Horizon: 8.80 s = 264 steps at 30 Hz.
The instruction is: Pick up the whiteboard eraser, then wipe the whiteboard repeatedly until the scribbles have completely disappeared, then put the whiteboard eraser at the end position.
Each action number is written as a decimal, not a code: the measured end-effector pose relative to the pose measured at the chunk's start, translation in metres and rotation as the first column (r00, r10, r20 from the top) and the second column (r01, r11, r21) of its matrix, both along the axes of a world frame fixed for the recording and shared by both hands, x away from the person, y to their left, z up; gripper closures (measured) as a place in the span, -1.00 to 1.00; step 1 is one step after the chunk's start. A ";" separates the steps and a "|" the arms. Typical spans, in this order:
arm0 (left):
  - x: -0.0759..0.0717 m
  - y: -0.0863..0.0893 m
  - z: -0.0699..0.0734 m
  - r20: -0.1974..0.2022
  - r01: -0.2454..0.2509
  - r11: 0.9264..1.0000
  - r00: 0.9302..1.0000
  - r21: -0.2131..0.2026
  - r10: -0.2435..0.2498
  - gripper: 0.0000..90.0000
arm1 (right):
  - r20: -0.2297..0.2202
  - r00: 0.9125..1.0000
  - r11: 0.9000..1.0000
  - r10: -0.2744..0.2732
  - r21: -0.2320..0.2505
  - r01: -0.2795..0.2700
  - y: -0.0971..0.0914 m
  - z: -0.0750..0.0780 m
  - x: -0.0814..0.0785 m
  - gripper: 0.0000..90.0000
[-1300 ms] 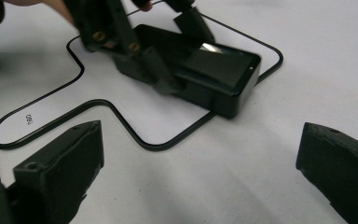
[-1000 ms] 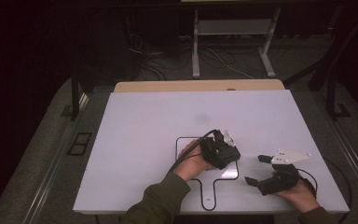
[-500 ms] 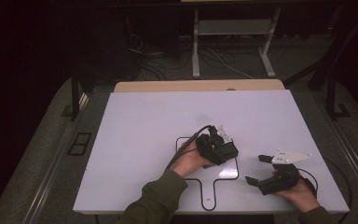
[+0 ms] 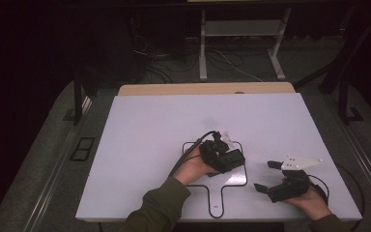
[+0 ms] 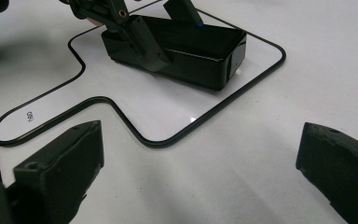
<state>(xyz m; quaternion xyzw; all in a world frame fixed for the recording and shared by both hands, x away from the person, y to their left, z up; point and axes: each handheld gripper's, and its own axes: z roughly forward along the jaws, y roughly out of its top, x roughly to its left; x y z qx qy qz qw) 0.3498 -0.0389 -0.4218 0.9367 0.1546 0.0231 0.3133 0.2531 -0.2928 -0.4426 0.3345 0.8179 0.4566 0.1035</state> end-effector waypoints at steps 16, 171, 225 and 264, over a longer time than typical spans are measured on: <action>0.008 0.016 0.015 -0.012 -0.021 0.999 1.000 -0.030 0.021 -0.13 | 0.000 1.000 1.000 0.001 0.000 -0.001 0.000 0.000 0.000 -1.00; 0.082 0.092 0.032 0.071 -0.268 0.935 0.954 -0.232 0.291 -0.94 | -0.015 1.000 1.000 -0.013 0.028 0.013 0.000 -0.003 0.004 -1.00; -0.049 0.190 0.005 0.112 -0.303 0.879 0.924 -0.368 0.365 -1.00 | -0.016 0.999 0.999 -0.037 0.033 0.038 -0.002 -0.003 0.007 -1.00; -0.077 0.207 -0.017 0.060 -0.332 0.875 0.925 -0.352 0.376 -1.00 | -0.019 0.999 0.999 -0.042 0.027 0.043 -0.002 -0.004 0.007 -1.00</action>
